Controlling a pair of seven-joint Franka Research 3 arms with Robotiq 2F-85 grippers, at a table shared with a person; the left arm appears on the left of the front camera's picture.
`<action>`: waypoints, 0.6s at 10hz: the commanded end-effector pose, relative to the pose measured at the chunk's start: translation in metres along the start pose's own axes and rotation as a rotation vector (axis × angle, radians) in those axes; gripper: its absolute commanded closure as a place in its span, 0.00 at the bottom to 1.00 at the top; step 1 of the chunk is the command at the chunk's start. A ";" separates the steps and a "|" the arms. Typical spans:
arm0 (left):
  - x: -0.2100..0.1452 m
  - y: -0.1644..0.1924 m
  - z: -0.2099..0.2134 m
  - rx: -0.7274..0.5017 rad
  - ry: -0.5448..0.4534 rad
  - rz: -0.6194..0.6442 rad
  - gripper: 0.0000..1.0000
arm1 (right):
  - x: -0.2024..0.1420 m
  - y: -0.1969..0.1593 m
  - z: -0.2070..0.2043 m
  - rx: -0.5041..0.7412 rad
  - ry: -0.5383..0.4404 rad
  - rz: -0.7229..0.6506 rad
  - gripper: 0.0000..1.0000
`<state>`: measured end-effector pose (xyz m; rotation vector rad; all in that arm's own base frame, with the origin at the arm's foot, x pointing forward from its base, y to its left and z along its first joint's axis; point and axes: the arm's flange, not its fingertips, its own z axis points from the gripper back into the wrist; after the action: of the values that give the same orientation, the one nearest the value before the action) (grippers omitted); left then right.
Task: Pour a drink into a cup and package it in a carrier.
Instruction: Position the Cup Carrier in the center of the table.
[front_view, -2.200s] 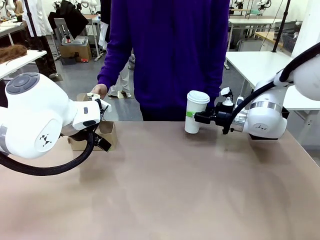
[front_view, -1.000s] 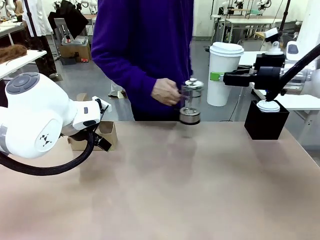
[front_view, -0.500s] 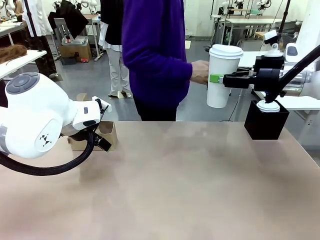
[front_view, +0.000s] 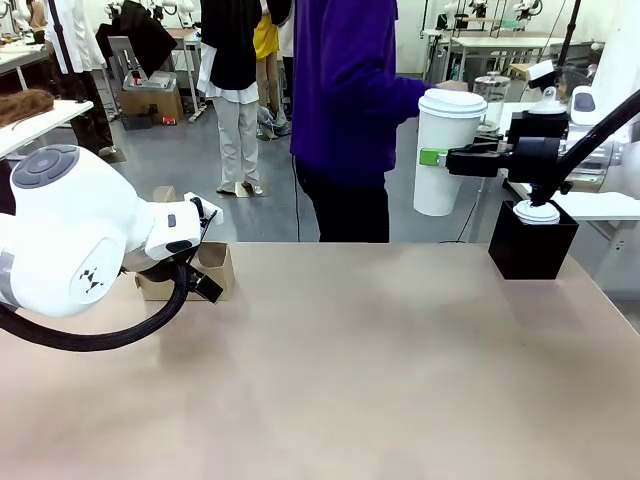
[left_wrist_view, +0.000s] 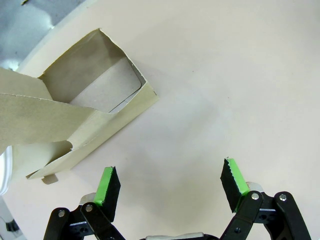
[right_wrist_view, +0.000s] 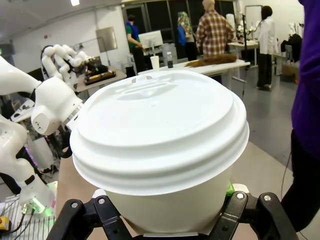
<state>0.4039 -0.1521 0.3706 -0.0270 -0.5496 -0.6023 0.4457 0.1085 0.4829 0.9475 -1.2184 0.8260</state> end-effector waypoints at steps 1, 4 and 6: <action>-0.001 0.000 0.000 -0.001 0.000 0.001 0.00 | 0.005 0.000 -0.001 -0.002 -0.006 0.004 0.20; 0.000 0.000 0.000 0.000 0.000 0.000 0.00 | 0.005 0.000 -0.001 -0.002 -0.006 0.004 0.20; 0.006 0.020 0.033 0.005 0.050 0.103 0.00 | 0.005 0.000 -0.001 -0.002 -0.006 0.004 0.20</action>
<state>0.4065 -0.1412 0.3819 -0.0277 -0.5293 -0.5607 0.4457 0.1086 0.4829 0.9475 -1.2184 0.8261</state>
